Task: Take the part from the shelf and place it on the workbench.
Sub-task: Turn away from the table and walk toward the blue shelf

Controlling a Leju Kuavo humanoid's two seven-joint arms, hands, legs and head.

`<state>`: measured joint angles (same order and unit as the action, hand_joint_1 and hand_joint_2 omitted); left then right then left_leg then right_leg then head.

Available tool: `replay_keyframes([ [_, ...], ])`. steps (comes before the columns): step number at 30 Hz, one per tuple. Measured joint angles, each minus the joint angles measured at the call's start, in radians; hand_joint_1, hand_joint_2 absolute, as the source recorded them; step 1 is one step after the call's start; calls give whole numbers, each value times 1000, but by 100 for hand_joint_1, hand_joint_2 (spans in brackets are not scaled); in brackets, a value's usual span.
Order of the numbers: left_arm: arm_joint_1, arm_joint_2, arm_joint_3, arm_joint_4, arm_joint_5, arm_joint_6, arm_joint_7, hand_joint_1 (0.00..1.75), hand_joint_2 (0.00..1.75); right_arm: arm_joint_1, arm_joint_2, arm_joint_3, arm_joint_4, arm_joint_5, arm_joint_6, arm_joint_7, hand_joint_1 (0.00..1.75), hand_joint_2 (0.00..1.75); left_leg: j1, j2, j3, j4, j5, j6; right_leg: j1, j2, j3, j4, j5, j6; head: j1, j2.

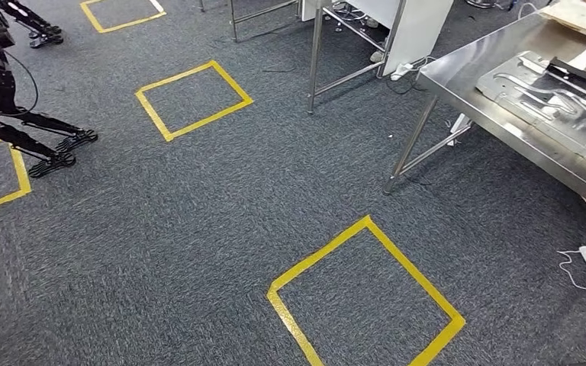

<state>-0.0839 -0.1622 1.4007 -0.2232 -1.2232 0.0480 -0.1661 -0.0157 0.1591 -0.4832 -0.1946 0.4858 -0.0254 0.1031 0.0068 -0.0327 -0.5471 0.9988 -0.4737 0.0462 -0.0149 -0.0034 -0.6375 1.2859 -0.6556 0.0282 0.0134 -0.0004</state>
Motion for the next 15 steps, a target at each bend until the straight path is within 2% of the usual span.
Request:
replay_keyframes([
  [1, 1, 0, 0, 0, -1, 0, 0, 0, 0, 0, 0, 0, 0, 3, 0, 0, 0, 0, -1, -14, 0, 2, 0, 0, 0, 3, 10, -25, 28, -3, 0, 0],
  [2, 1, 0, -1, 0, -1, 0, 1, 0, 0, 0, 0, 0, 0, 6, -1, 0, 0, 0, -1, -29, 1, 4, -1, -1, 0, 12, 35, -83, 69, -7, 0, 0],
  [4, 0, -1, -1, 0, -1, 0, 1, 0, 0, 2, -1, 0, 0, 9, -4, 0, 0, 0, -1, -55, -2, 9, -2, -6, 0, 61, 89, -210, 127, -18, 0, 0],
  [5, -1, -2, -1, 0, -1, 0, 1, 0, 0, 3, -2, 0, 1, 10, -5, 0, 0, 0, -1, -66, -6, 12, -1, -11, 0, 81, 104, -248, 139, -23, 0, 0],
  [6, -1, -2, -1, 0, -1, 0, 1, 0, 0, 2, -3, 0, 1, 11, -6, 0, 0, 0, 1, -77, -11, 12, 1, -18, 2, 92, 109, -264, 138, -26, 0, 0],
  [8, 1, -1, -1, 0, -1, 0, 1, 0, 0, -2, -3, 0, 1, 12, -7, 0, 0, 0, 4, -96, -18, 11, 5, -32, 0, 72, 111, -274, 142, -32, 1, 0],
  [9, 2, -1, -2, 0, -1, 1, 1, 0, 0, -3, -3, 0, 1, 12, -7, 1, 0, 0, 3, -88, -22, 17, 0, -37, -3, 58, 116, -282, 145, -39, 0, 0],
  [10, 2, 0, -2, -1, -1, 1, 1, 0, 0, -2, -3, 0, 1, 12, -7, 1, 0, 0, 1, -66, -34, 41, -17, -42, -5, 42, 120, -290, 148, -46, 0, 0],
  [12, 1, 0, -2, -1, -1, 1, 1, 0, 0, 1, -3, 0, 1, 12, -7, 1, 0, 0, -1, -6, -83, 144, -77, -48, -3, 9, 125, -299, 151, -55, -1, 0],
  [13, 0, 0, -2, -1, -1, 1, 1, 0, 0, 2, -3, 0, 1, 12, -7, 1, 0, 0, 2, 11, -116, 211, -109, -52, -1, -8, 124, -298, 150, -57, -1, 0],
  [14, 1, 0, -2, -1, -2, 1, 1, 0, 0, 2, -3, 0, 2, 12, -7, 1, 0, 0, 5, 19, -140, 263, -126, -56, 1, -24, 123, -296, 149, -57, -1, 0],
  [15, 2, 0, -2, -1, -2, 1, 1, 0, 0, 2, -3, 0, 2, 12, -7, 1, 0, 0, 8, 23, -149, 284, -126, -59, 2, -40, 123, -294, 147, -57, -1, 0],
])
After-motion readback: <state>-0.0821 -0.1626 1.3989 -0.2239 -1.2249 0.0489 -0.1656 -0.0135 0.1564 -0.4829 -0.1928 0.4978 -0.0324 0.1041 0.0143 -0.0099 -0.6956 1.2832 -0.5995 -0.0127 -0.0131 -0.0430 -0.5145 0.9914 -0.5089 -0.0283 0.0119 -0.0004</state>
